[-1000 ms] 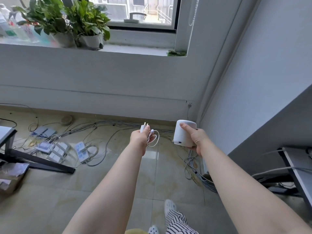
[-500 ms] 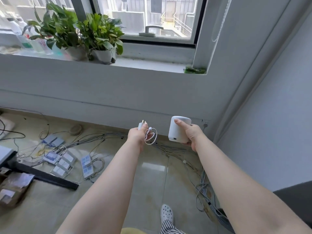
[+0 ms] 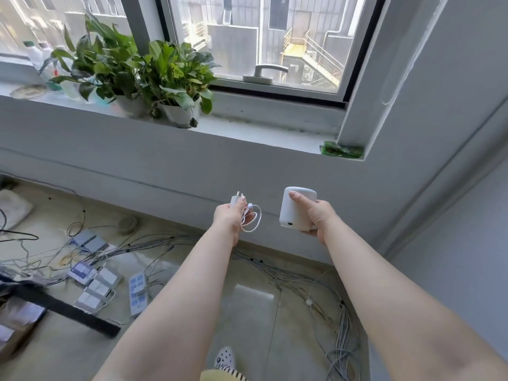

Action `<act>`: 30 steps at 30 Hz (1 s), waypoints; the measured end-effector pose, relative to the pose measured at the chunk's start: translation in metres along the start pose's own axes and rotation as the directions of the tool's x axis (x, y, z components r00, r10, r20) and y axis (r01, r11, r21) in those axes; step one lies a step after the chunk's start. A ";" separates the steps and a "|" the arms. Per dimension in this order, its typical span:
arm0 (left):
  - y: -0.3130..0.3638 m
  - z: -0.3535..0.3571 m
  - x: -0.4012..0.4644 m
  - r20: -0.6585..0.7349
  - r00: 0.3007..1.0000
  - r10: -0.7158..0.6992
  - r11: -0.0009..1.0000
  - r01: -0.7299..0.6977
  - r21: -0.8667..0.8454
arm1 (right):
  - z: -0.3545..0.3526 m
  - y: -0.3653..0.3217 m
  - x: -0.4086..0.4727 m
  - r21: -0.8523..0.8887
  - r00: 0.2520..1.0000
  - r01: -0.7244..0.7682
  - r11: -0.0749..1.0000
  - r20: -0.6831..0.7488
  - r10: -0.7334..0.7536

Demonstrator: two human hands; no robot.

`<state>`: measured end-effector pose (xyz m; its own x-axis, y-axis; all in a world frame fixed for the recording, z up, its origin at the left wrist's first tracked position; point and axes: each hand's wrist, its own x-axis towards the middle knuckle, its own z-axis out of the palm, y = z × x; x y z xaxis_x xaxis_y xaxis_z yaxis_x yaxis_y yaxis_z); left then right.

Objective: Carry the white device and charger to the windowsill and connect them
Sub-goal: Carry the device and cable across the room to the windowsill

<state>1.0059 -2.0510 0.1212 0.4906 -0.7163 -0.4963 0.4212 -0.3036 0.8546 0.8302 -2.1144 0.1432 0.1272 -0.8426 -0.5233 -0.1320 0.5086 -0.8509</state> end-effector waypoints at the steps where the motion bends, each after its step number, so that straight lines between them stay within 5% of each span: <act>1: 0.005 0.000 0.008 -0.002 1.000 0.002 1.000 -0.002 0.001 | 0.005 -0.005 0.008 -0.004 1.000 0.002 1.000 0.002 -0.002; 10: 0.045 0.014 0.091 0.051 0.999 0.009 1.000 -0.010 0.025 | 0.041 -0.041 0.076 0.037 1.000 0.020 0.999 0.000 -0.020; 30: 0.171 0.025 0.302 0.269 0.958 -0.103 0.992 0.080 0.095 | 0.156 -0.140 0.219 0.250 0.964 0.098 0.963 -0.265 -0.029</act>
<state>1.2073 -2.3350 0.1214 0.2215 -0.8235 -0.5223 0.3849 -0.4182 0.8228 1.0299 -2.3428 0.1402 -0.1338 -0.8739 -0.4674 0.1306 0.4520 -0.8824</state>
